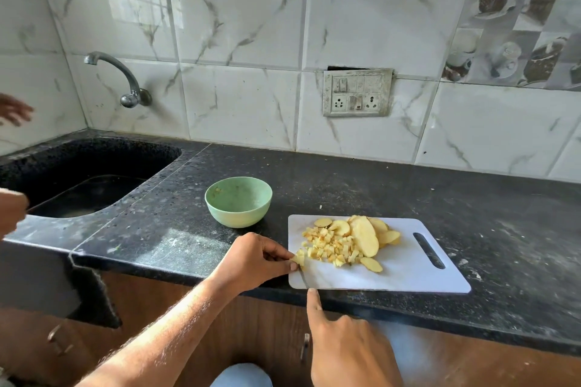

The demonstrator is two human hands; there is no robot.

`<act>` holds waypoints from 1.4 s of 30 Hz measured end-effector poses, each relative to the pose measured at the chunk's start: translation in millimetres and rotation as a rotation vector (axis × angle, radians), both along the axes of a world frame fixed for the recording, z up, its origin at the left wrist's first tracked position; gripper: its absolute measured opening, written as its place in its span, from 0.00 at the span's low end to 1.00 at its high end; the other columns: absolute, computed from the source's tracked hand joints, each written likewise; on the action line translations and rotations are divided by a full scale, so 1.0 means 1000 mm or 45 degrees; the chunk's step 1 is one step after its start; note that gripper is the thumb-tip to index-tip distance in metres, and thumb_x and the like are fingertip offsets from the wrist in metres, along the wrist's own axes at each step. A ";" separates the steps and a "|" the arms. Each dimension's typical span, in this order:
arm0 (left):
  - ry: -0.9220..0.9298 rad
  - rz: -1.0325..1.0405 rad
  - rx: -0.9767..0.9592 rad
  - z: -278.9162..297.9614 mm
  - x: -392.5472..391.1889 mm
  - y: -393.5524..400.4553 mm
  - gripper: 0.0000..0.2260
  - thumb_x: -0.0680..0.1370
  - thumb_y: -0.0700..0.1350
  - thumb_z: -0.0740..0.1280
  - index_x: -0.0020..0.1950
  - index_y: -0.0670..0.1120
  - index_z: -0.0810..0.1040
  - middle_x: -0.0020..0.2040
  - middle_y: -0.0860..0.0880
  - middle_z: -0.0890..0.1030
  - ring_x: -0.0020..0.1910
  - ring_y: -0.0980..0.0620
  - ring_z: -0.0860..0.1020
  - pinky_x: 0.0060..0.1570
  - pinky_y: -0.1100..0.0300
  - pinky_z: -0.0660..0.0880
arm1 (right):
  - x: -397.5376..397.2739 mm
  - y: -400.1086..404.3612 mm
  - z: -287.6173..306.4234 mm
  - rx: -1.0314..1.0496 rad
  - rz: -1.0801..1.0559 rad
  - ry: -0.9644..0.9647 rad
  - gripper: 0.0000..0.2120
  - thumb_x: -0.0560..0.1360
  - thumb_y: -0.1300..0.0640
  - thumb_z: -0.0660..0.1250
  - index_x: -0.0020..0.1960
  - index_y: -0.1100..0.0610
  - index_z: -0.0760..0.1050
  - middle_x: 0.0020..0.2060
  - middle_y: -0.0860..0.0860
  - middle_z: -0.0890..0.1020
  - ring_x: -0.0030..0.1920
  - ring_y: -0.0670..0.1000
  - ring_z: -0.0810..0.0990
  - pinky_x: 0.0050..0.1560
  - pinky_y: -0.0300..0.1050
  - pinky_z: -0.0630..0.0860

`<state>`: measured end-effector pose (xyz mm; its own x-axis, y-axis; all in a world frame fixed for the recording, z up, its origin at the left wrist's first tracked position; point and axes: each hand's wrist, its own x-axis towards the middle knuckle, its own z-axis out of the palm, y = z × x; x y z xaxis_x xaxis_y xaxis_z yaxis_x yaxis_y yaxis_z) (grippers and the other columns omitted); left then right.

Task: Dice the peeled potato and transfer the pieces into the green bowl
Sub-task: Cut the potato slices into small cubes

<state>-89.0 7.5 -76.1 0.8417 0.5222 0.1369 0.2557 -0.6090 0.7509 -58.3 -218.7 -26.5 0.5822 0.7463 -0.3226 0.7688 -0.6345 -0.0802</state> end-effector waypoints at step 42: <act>0.089 0.059 0.021 0.012 0.052 -0.004 0.10 0.71 0.57 0.82 0.50 0.60 0.89 0.42 0.65 0.86 0.43 0.66 0.82 0.44 0.68 0.78 | 0.218 -0.068 -0.046 1.458 -0.603 0.144 0.18 0.85 0.50 0.60 0.72 0.37 0.75 0.30 0.53 0.71 0.28 0.46 0.66 0.33 0.46 0.68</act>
